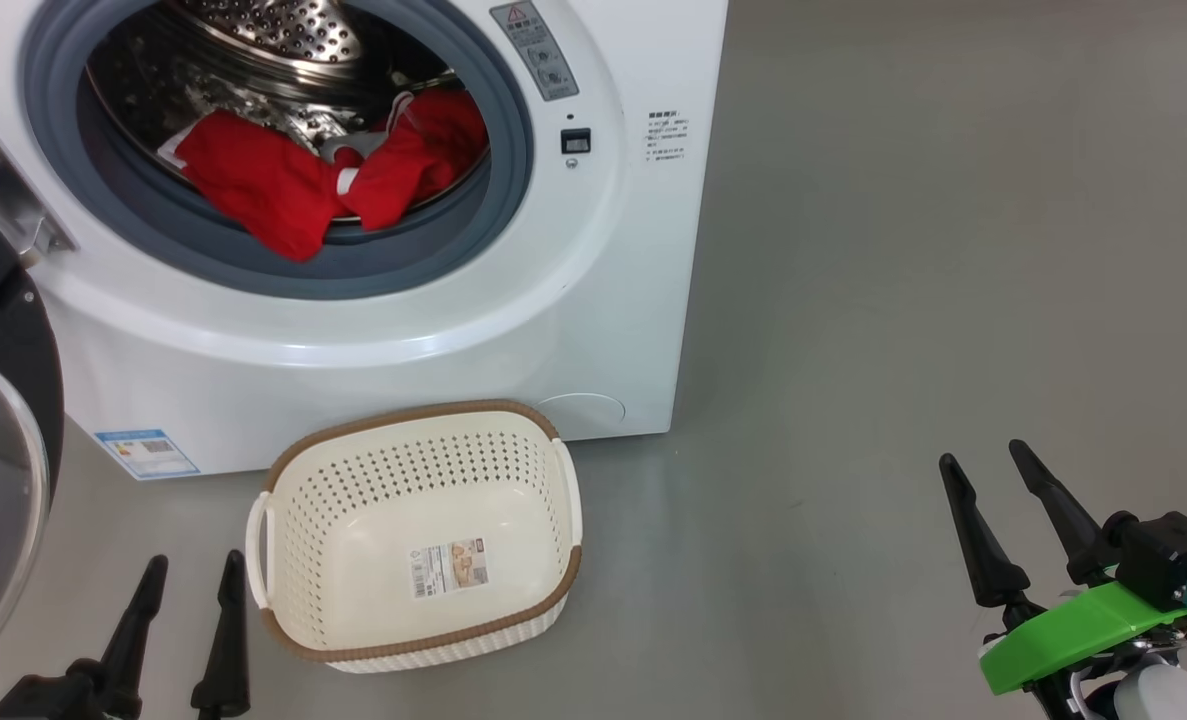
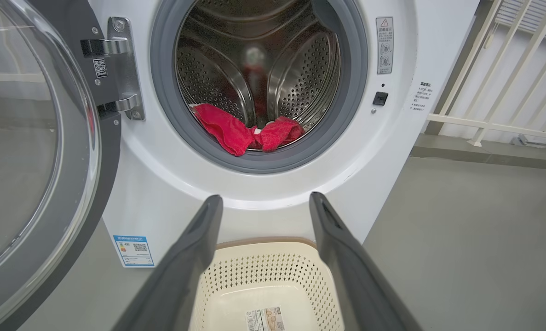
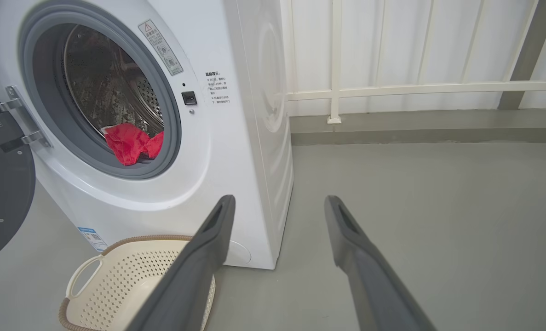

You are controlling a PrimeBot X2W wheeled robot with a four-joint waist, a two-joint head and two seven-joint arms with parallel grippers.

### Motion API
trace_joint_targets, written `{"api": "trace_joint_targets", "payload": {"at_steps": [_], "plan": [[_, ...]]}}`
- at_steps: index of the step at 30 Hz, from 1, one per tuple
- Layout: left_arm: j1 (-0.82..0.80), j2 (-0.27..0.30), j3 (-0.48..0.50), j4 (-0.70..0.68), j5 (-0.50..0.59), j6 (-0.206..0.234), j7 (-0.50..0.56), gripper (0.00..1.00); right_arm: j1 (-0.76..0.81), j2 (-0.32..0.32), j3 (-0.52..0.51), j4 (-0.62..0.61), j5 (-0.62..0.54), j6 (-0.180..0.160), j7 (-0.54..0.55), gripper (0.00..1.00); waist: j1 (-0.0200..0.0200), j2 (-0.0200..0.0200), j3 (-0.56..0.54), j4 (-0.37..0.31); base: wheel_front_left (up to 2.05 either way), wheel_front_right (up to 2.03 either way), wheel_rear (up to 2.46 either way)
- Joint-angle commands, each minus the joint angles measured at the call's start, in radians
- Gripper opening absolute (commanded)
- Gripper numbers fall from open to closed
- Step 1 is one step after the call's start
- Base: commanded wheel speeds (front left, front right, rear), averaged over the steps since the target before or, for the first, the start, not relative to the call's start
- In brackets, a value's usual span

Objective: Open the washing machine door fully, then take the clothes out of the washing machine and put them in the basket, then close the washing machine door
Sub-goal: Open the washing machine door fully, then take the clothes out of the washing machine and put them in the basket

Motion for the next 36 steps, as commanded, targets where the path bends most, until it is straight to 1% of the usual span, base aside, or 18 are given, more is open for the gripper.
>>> {"api": "trace_joint_targets", "payload": {"at_steps": [1, 10, 22, 28, 36], "plan": [[-0.013, 0.016, 0.039, -0.026, 0.007, -0.003, -0.012, 1.00, -0.001, -0.015, 0.018, -0.026, -0.003, 0.002, -0.012, 1.00, 0.0000, 0.0000, 0.001, 0.000, 0.00, 0.00, 0.00], [-0.024, 0.022, 0.032, -0.028, -0.002, -0.003, -0.012, 1.00, -0.011, -0.012, 0.024, -0.026, -0.004, 0.002, -0.012, 1.00, 0.0000, 0.0000, 0.013, -0.003, 0.11, -0.26, 0.15], [-0.035, 0.037, 0.033, -0.036, -0.004, -0.003, -0.012, 1.00, -0.017, -0.001, 0.024, -0.027, -0.007, 0.002, -0.012, 1.00, 0.0000, 0.0000, 0.027, -0.003, 1.04, -1.42, 0.38], [-0.041, 0.028, 0.044, -0.034, 0.016, -0.003, -0.012, 1.00, -0.021, 0.002, 0.027, -0.026, -0.008, 0.002, -0.012, 1.00, 0.0000, 0.0000, 0.034, -0.001, 0.83, -0.83, 0.00], [-0.065, 0.001, 0.023, 0.000, 0.026, -0.003, -0.012, 1.00, -0.033, 0.007, 0.034, -0.028, -0.010, 0.002, -0.012, 1.00, 0.0000, 0.0000, 0.051, 0.003, 0.08, -0.08, 0.00]]}}
